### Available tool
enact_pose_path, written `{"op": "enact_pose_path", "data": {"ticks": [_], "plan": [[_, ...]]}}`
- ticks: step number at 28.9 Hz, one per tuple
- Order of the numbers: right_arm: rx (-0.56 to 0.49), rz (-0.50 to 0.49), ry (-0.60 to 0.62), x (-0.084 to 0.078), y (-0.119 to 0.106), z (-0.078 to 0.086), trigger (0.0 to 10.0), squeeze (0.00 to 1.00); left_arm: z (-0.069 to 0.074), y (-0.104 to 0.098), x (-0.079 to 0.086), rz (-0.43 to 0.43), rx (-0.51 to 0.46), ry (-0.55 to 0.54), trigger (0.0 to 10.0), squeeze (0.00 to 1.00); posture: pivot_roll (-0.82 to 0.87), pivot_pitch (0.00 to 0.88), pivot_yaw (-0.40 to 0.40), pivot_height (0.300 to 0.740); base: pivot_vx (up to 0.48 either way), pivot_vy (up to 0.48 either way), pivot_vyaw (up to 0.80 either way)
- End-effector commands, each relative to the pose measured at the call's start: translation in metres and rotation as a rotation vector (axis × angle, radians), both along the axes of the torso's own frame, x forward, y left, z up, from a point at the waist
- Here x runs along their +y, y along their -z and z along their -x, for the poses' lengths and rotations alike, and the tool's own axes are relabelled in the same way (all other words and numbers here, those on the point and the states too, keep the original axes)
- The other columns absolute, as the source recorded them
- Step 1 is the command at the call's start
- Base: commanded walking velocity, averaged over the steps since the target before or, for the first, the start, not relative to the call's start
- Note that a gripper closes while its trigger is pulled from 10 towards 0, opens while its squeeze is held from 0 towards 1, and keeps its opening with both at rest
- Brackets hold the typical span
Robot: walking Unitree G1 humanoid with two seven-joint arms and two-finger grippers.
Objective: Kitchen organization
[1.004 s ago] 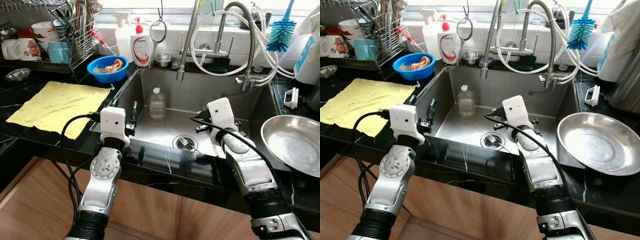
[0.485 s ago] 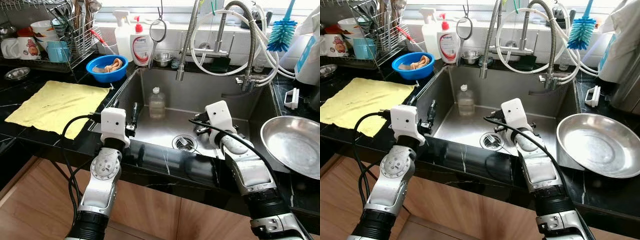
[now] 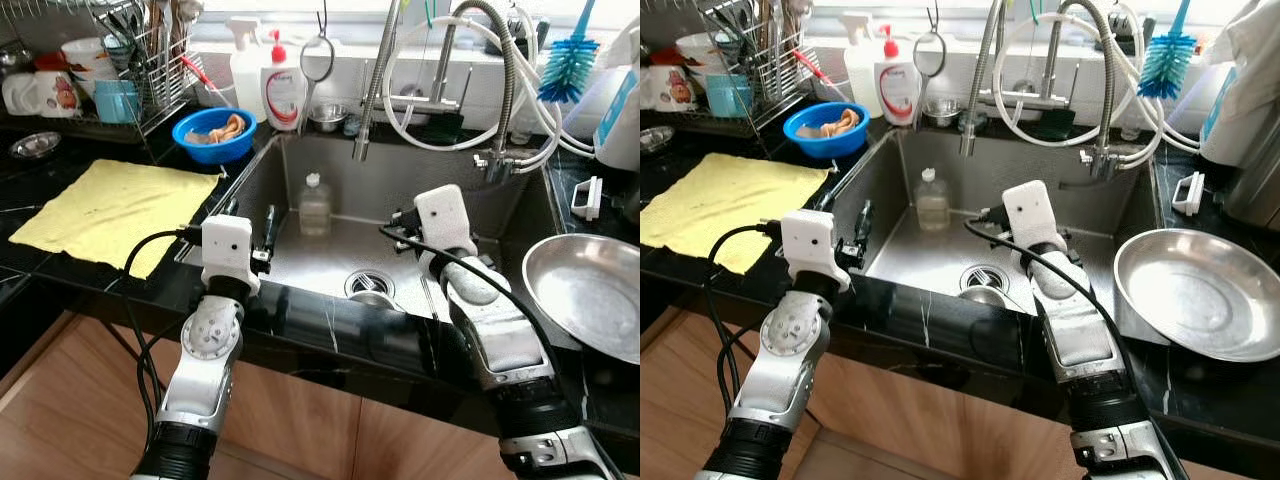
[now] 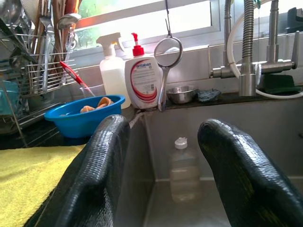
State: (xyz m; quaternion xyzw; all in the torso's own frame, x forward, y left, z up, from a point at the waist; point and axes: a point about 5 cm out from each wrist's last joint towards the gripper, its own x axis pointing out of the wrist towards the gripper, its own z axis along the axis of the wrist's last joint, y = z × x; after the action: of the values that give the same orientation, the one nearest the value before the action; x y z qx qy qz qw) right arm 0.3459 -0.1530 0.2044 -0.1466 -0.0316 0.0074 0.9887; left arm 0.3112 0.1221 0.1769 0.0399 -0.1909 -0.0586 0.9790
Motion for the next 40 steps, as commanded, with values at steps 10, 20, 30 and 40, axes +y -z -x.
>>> {"op": "enact_pose_path", "data": {"ticks": [10, 20, 30, 40], "plan": [[-0.174, -0.071, 0.291, -0.07, -0.038, 0.025, 10.0, 0.0, -0.002, 0.005, 0.005, 0.0, 0.023, -0.018, 10.0, 0.0, -0.17, 0.0, 0.068, 0.74, 0.0, 0.0, 0.0], [-0.318, -0.132, -0.065, -0.002, -0.035, 0.038, 10.0, 0.0, 0.001, -0.003, 0.003, 0.034, -0.032, -0.015, 10.0, 0.0, -0.16, 0.0, 0.067, 0.74, 0.0, 0.0, 0.0], [-0.448, -0.063, -0.193, 0.01, -0.026, 0.05, 10.0, 0.0, 0.003, -0.003, 0.004, 0.038, -0.054, -0.029, 10.0, 0.0, -0.16, 0.0, 0.061, 0.74, 0.0, 0.0, 0.0], [-0.452, -0.05, -0.204, 0.015, -0.019, 0.05, 10.0, 0.0, 0.003, -0.002, 0.006, 0.054, -0.048, -0.037, 10.0, 0.0, -0.16, 0.0, 0.065, 0.74, 0.0, 0.0, 0.0]]}}
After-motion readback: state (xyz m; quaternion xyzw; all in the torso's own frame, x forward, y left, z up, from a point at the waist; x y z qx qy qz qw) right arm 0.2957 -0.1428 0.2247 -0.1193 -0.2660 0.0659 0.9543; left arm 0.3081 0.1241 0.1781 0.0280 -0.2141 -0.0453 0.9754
